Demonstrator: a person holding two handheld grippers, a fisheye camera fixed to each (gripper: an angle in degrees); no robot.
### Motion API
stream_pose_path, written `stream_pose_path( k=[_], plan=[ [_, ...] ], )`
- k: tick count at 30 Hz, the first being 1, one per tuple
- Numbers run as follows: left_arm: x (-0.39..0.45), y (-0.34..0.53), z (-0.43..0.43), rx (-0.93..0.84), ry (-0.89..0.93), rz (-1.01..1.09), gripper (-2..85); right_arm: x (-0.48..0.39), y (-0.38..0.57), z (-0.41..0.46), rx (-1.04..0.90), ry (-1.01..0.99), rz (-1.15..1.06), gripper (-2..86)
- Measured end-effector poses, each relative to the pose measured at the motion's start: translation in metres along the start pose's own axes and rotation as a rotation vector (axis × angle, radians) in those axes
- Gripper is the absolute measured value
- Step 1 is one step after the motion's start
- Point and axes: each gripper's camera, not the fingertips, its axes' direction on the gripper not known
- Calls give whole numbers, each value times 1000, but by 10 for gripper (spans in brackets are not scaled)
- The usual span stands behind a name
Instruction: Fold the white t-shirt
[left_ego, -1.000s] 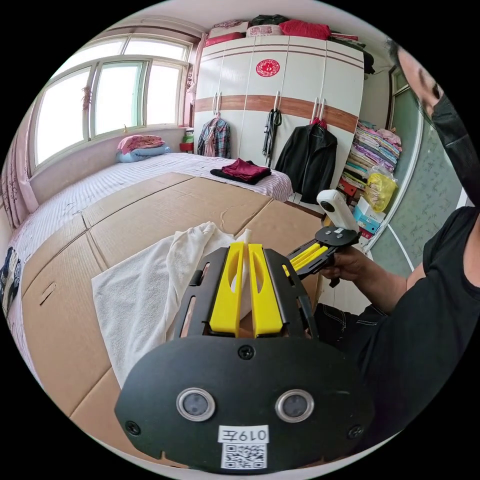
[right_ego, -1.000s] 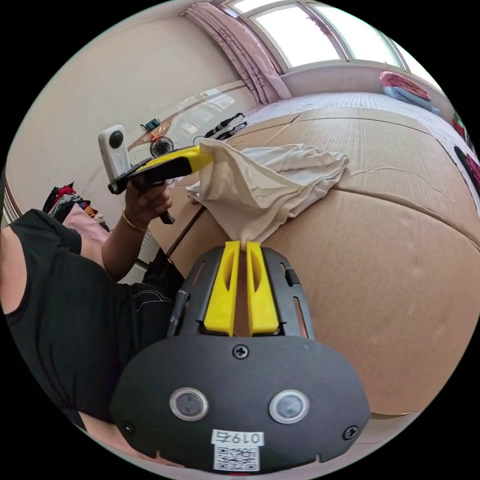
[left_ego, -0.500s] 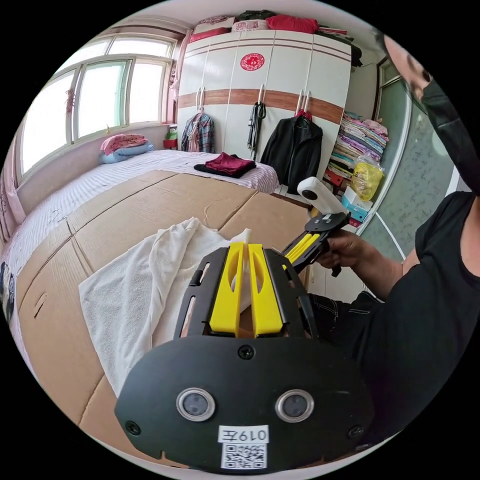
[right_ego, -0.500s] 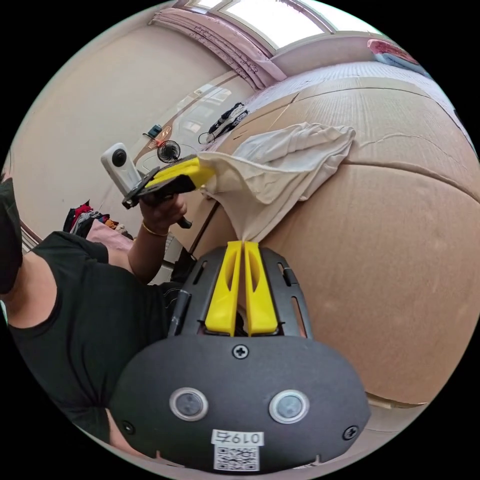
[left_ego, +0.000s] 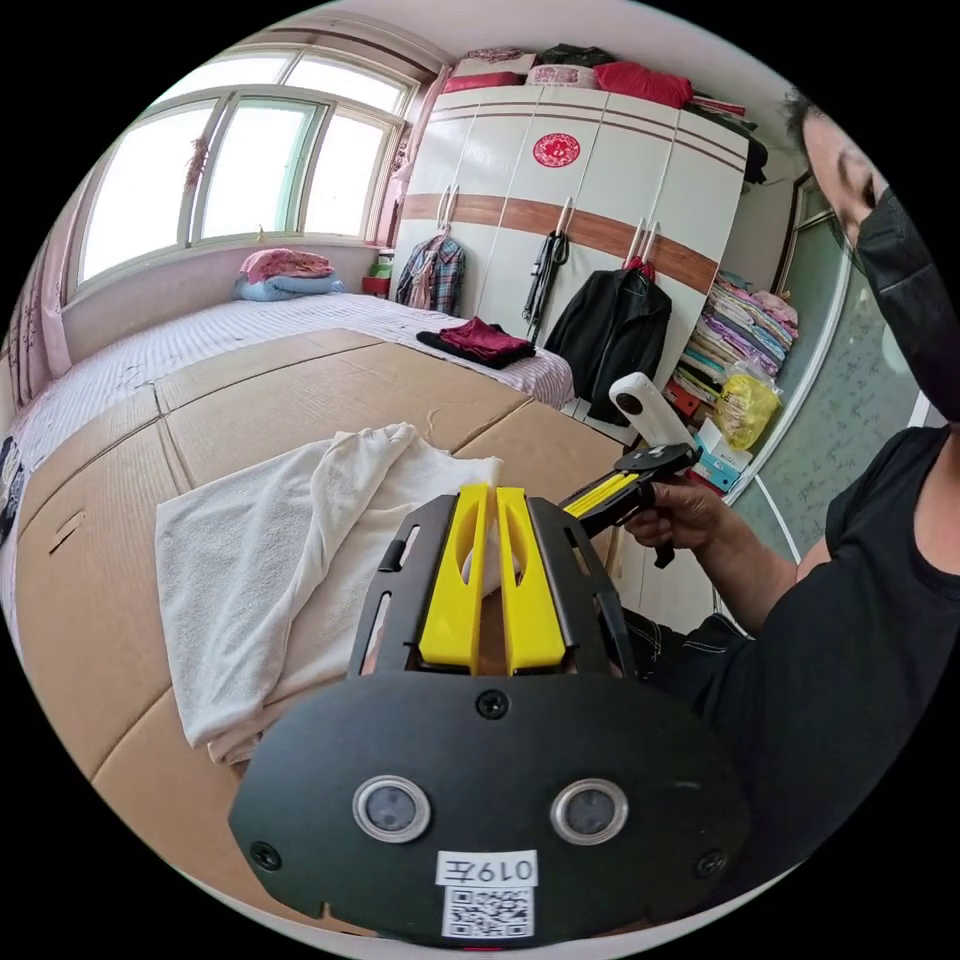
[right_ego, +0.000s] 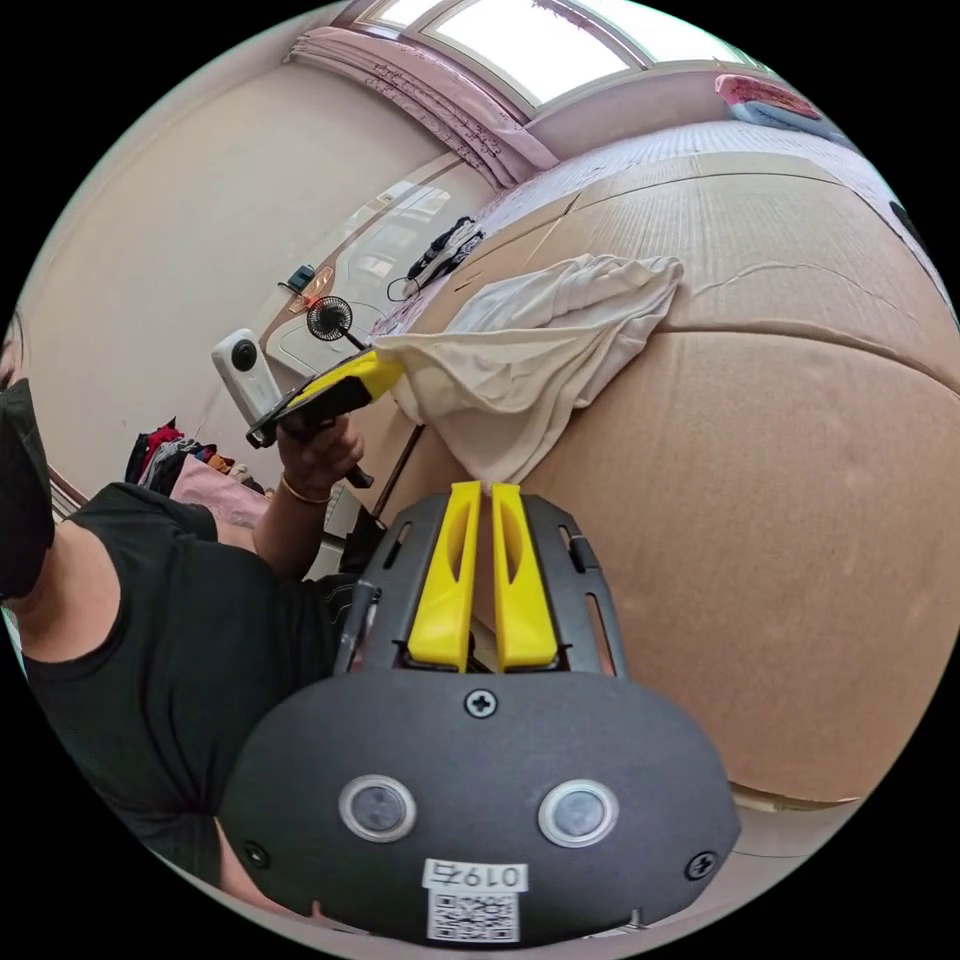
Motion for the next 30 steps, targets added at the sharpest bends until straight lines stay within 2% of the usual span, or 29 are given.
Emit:
stream_pose_path(
  k=[9,16,20,24,27,30],
  plan=[
    [9,1,13,-19,4,37,9,-10,-1,-6,-1,-51,77,53],
    [0,-1,1,52,10,-14,10,-33,-7,-6,22,-32,57,10],
    [7,-4,-4,62,-13,12,11,-55,0,-11,-2,-104,19,-1],
    [20,-1,3,25,-17,72,11,-65,7,-7,-74,-42,39,-1],
    [19,3,10,-1,-7,54,12,-72,12,-6,-67,-77,34,6],
    [16,5,1,24,-13,32,12,-97,17,-21,-27,32,-49,22]
  ],
)
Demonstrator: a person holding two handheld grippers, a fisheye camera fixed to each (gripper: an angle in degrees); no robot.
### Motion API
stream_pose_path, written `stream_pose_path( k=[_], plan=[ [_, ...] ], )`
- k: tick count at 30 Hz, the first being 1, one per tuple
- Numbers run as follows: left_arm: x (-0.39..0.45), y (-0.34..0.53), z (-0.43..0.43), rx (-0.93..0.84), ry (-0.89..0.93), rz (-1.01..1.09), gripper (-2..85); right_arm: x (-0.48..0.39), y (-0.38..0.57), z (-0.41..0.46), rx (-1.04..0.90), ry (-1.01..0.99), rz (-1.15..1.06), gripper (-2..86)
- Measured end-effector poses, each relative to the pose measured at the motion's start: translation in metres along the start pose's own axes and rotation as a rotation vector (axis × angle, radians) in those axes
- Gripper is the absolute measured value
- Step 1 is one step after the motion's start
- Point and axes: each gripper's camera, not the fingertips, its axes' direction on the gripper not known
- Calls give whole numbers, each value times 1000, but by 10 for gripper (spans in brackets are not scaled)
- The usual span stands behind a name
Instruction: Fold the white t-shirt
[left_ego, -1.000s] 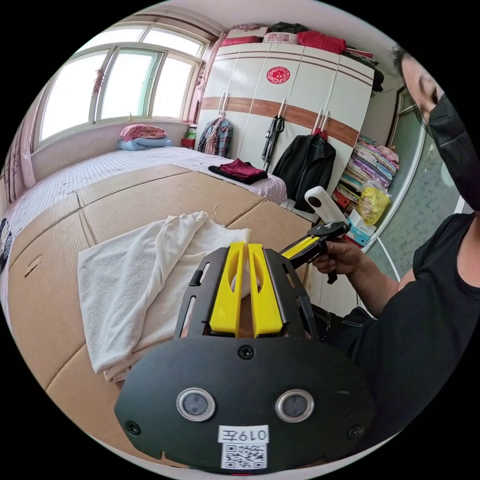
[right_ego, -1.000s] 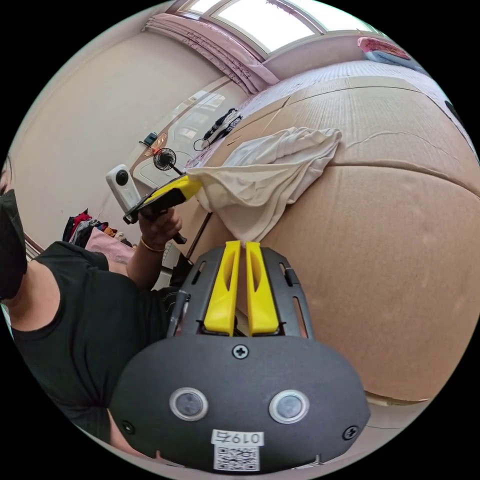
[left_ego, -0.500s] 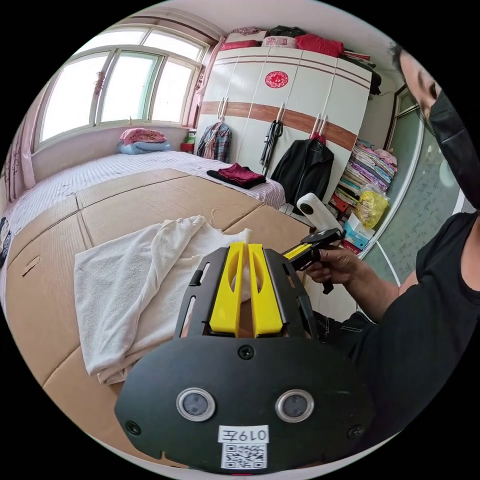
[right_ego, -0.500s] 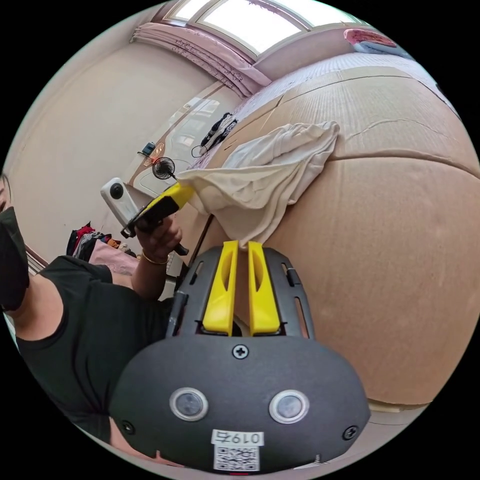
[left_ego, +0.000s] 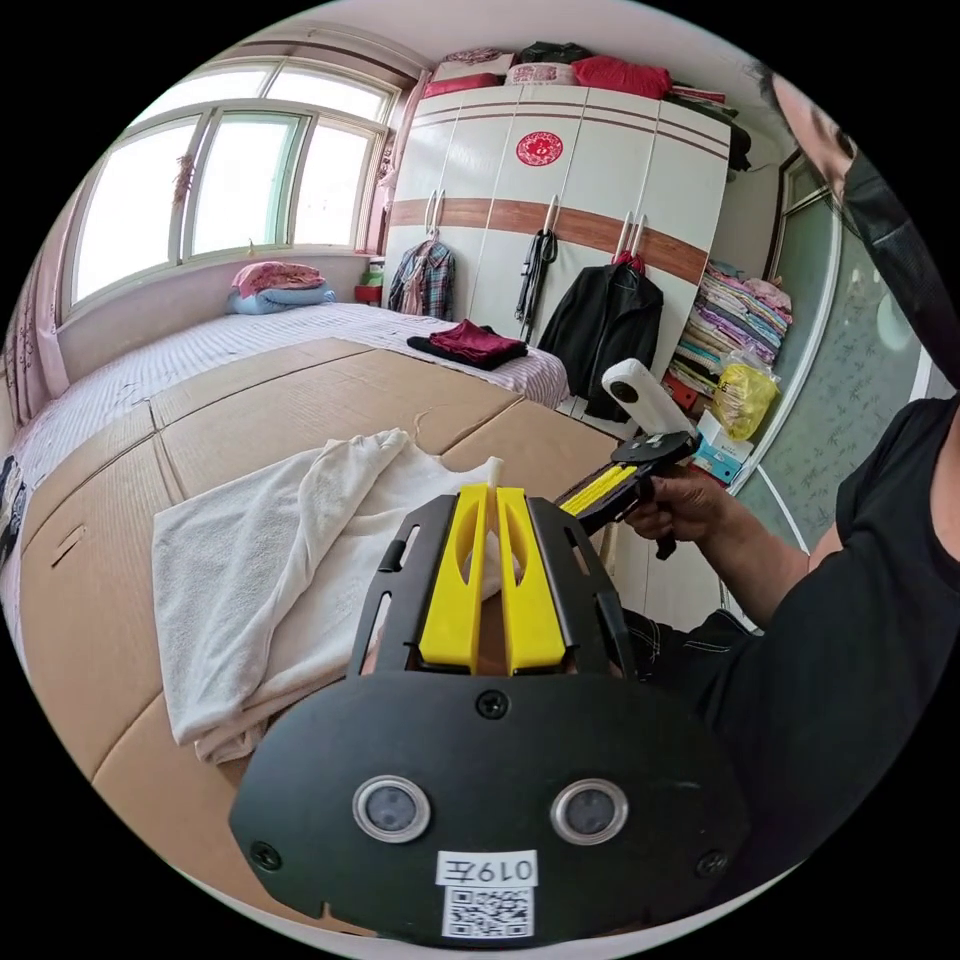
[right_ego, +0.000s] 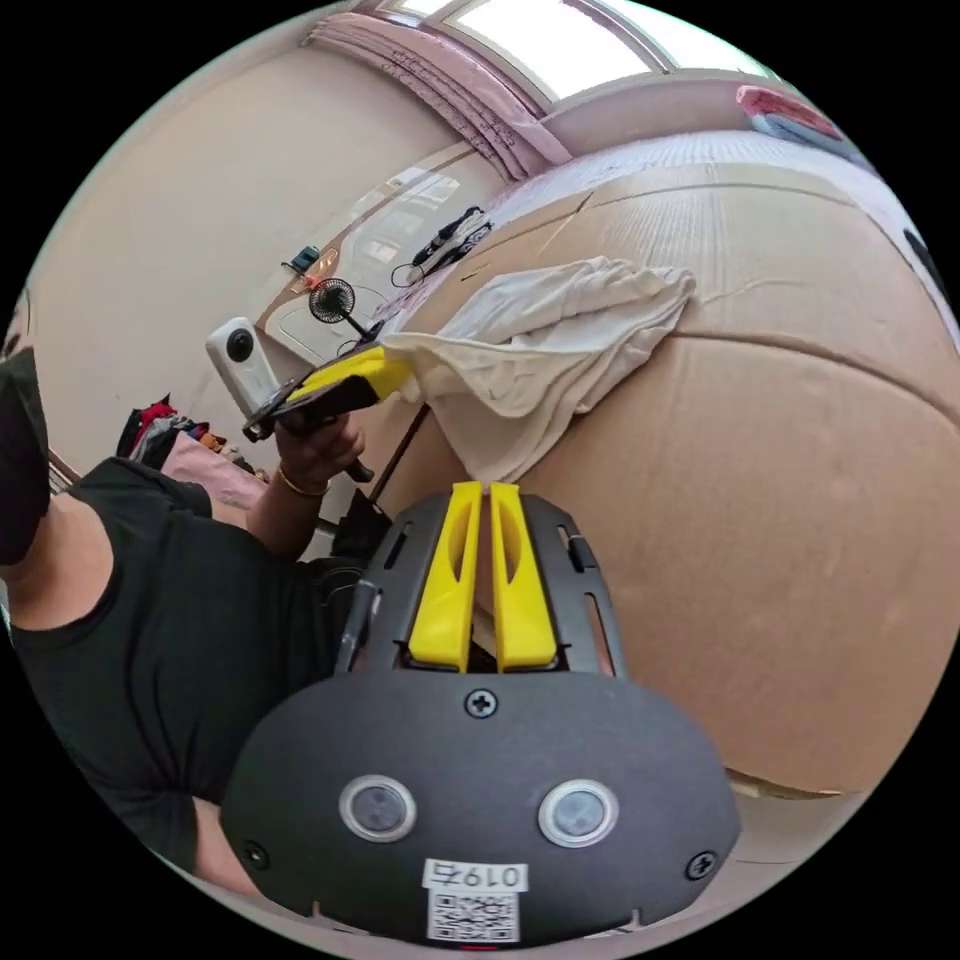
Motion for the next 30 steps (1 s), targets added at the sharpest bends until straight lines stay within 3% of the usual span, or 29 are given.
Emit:
stream_pose_path(
  k=[5,7,11,14,19,24,27,30],
  plan=[
    [-9,-3,-17,67,-26,-34,13,-54,-4,-26,159,415,-291,27],
    [-15,-6,-21,90,-35,-60,13,-62,-12,-24,153,481,-383,32],
    [-26,-18,-32,137,-41,-92,13,-76,-29,-10,72,377,-520,39],
    [-27,-23,-40,164,-57,-93,13,-88,-27,2,58,486,-562,5],
    [-28,-20,-43,175,-55,-105,13,-88,-35,-16,147,528,-494,0],
    [-26,-16,-44,193,-65,-122,13,-73,-65,-35,73,472,-434,40],
    [-27,-14,-47,227,-72,-146,13,-73,-78,-39,17,534,-431,8],
    [-29,-14,-45,235,-63,-162,12,-76,-91,-52,15,446,-407,-6]
  ],
)
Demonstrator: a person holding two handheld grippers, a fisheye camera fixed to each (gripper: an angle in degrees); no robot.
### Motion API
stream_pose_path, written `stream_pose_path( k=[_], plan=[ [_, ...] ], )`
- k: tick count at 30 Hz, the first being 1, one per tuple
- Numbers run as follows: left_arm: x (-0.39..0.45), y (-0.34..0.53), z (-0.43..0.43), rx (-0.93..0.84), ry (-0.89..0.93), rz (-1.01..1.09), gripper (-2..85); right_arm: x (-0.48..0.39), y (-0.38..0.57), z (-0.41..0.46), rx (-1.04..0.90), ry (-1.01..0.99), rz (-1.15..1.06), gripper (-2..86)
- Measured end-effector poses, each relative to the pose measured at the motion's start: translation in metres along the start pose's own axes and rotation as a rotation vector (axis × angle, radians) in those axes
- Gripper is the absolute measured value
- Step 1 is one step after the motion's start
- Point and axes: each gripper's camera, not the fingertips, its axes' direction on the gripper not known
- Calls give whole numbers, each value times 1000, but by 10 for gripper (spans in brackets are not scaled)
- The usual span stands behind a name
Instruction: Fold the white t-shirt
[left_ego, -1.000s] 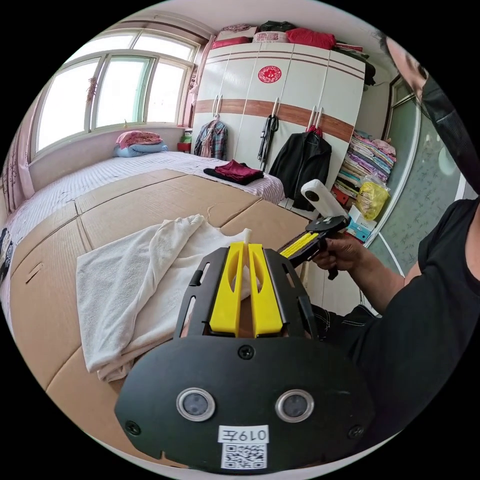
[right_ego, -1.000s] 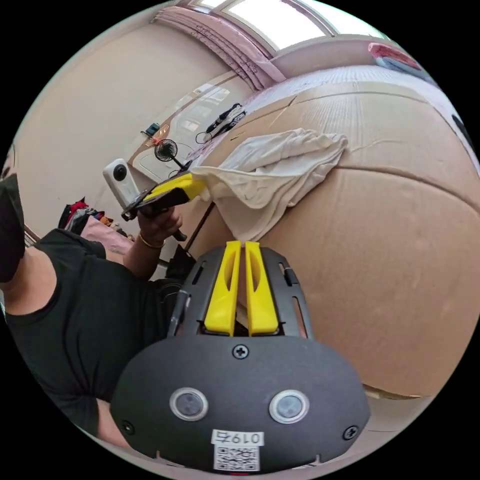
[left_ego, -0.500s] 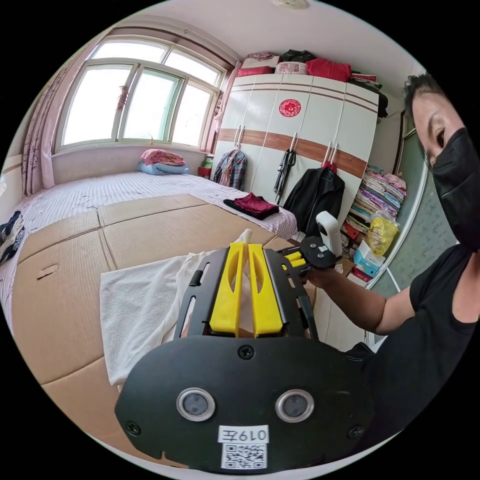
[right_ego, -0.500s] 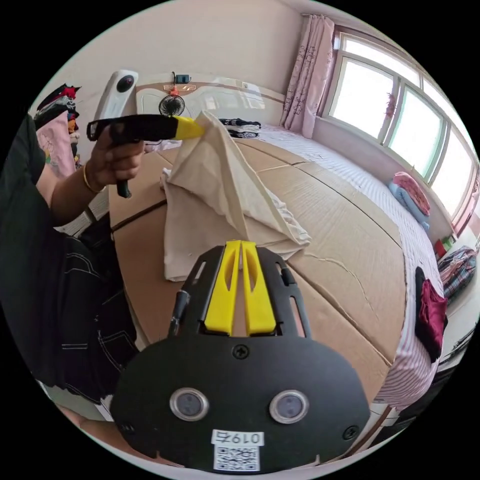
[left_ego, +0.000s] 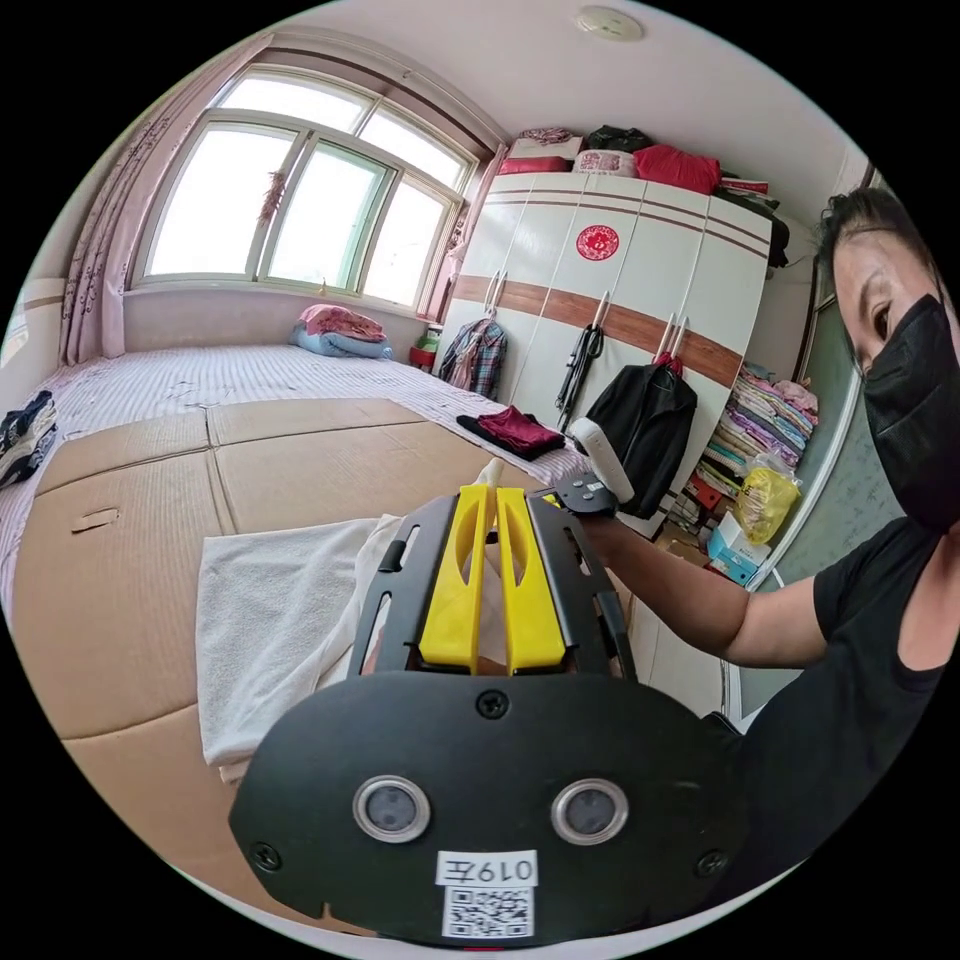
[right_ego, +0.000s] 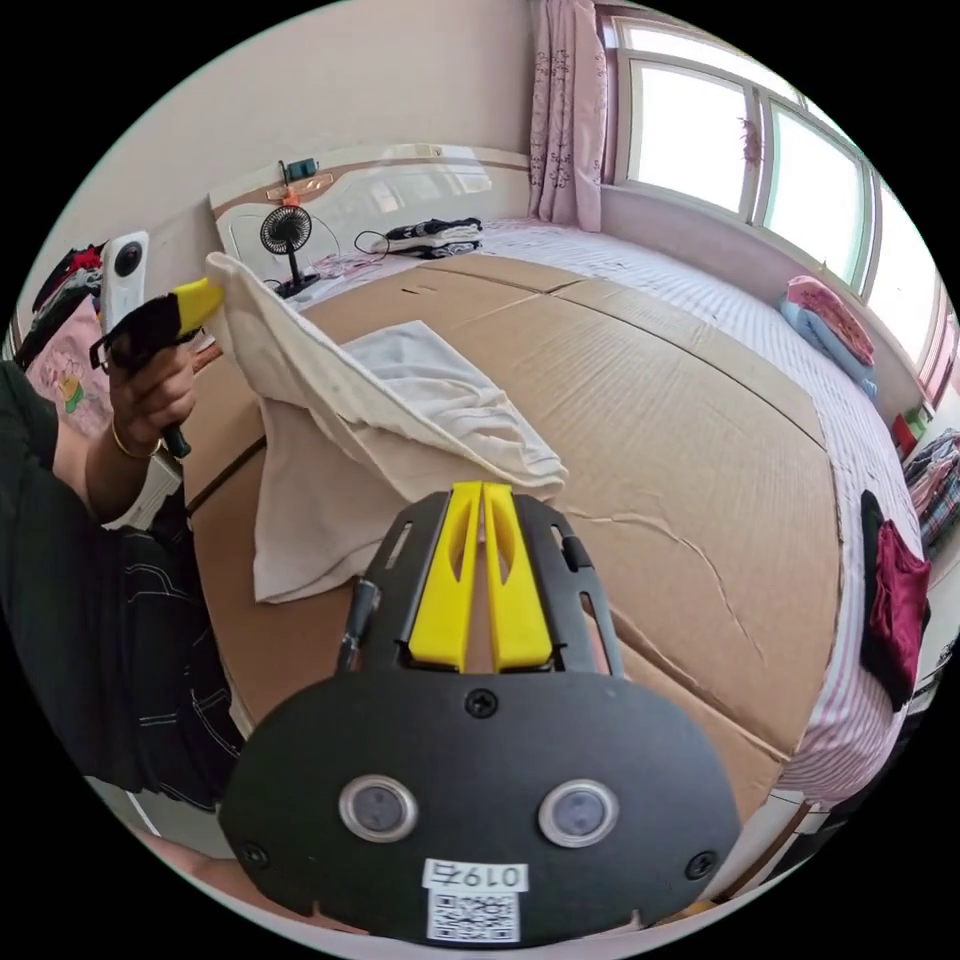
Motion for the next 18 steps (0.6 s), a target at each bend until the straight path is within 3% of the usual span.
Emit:
stream_pose_path(
  k=[5,10,18],
  plan=[
    [6,2,1,21,-12,-1,11,29,-20,-8,-86,-123,114,-3],
    [13,8,5,32,-2,-4,11,58,-25,-33,-27,-215,284,49],
    [27,15,21,41,2,-10,12,58,-24,-69,-67,-162,322,55]
  ],
)
